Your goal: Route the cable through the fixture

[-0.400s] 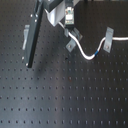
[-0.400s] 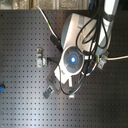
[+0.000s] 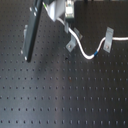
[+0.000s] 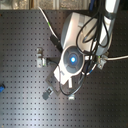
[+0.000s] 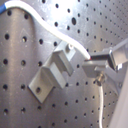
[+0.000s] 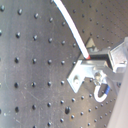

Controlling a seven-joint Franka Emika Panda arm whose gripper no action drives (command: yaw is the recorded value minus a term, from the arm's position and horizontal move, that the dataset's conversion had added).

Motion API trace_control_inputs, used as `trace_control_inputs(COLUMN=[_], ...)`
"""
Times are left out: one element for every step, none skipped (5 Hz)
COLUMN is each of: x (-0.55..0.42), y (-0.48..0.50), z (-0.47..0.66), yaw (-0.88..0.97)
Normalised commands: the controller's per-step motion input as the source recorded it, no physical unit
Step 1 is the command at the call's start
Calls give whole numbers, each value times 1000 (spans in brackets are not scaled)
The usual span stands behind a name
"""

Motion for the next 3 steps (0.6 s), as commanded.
trace_control_inputs(x=[-19,140,16], y=[-149,-392,-21], z=[71,223,12], yaw=[0,0,0])
